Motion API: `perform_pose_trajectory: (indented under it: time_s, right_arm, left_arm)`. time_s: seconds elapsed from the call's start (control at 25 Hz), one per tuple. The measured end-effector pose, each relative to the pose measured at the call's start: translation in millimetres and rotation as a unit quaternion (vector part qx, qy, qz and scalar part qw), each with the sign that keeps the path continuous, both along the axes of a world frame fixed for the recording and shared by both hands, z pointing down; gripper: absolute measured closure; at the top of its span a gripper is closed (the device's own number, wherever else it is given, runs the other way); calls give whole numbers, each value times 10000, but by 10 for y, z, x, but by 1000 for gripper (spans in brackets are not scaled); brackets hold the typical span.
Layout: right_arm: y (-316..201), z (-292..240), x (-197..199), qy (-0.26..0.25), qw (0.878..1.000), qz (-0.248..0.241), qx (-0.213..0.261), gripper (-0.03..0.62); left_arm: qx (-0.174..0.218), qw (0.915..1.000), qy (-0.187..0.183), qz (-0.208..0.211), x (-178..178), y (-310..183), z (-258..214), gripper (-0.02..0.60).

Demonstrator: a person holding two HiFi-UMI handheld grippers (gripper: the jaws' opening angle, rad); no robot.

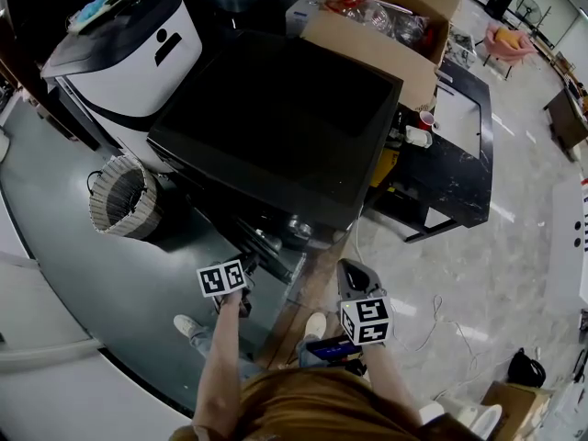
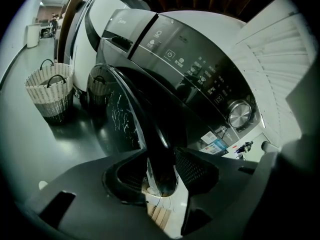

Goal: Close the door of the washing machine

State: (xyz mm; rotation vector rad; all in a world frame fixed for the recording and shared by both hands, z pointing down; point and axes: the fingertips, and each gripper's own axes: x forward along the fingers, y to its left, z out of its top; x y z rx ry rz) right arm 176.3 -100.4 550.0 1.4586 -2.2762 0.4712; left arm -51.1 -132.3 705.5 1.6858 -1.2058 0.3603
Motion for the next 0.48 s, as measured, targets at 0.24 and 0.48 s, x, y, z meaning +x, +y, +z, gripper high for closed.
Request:
perform_pose_trajectory:
  time_s: [0.24, 0.48]
  right_arm:
    - [-29, 29, 59, 30, 10000, 47, -24, 582]
    - [-74, 58, 174, -38, 9998, 191, -77, 582]
  left_arm:
    - [45, 10000, 61, 56, 94, -111, -1, 387]
    - [98, 9999, 112, 2, 170, -213, -2, 387]
